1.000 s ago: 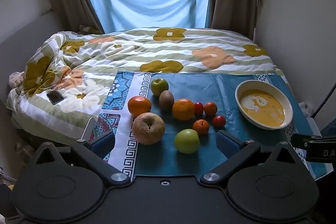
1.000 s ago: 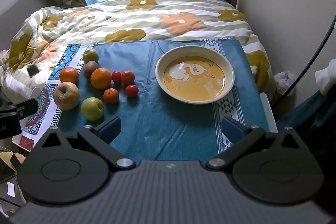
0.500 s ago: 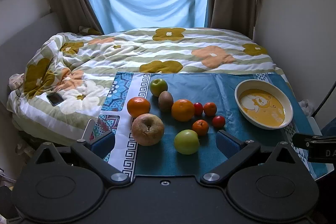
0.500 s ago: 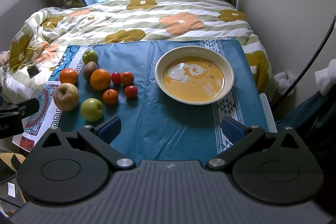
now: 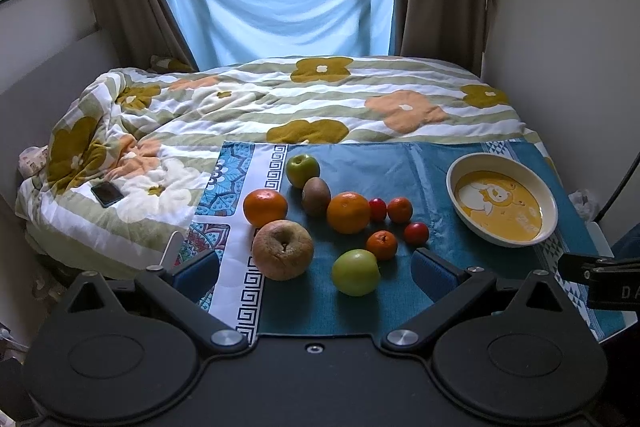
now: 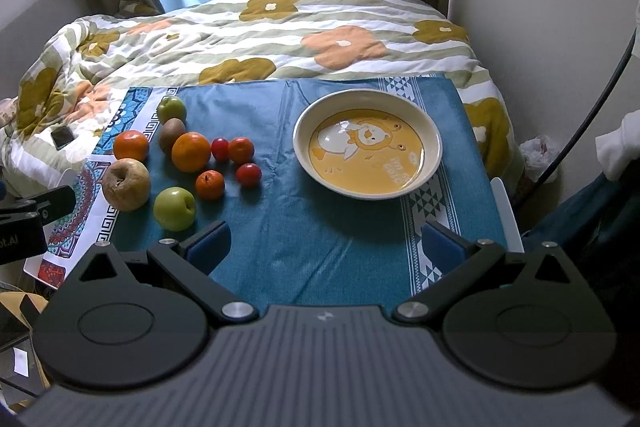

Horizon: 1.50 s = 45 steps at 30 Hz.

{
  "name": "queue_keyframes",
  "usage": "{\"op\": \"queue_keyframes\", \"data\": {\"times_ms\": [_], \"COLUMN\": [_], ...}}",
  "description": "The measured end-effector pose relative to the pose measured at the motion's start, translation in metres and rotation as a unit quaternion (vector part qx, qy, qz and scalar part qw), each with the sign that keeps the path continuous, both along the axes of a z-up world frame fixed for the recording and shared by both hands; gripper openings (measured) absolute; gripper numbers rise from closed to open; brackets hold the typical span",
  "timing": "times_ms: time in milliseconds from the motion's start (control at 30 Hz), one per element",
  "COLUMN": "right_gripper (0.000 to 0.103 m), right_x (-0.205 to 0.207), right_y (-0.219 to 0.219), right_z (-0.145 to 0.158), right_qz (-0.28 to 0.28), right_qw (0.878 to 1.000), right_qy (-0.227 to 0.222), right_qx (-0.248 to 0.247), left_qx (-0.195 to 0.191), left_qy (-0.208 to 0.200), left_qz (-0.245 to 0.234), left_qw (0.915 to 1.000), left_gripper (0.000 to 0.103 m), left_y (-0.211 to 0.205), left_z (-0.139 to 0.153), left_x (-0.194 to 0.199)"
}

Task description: Organize fruits

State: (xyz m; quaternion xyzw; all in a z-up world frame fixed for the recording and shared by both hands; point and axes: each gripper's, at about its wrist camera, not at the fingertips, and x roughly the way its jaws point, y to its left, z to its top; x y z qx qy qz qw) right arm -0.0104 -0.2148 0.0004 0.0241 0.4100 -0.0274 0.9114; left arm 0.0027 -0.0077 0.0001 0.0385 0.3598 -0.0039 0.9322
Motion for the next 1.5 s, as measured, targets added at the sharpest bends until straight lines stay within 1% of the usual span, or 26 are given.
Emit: {"op": "queue_keyframes", "data": {"times_ms": [1500], "right_gripper": [0.103], "right_x": [-0.0014], "right_y": [0.0003], "right_z": [0.0022], "right_qz": [0.0], "right_qw": [1.0], "right_qy": [-0.004], "right_qx": [0.002], "left_qx": [0.002], "left_qy": [0.0], "left_qz": [0.002], "left_qw": [1.0], "left_gripper": [0.103], "left_y": [0.0022], "left_z": [0.0019], "left_x": [-0.0005]}}
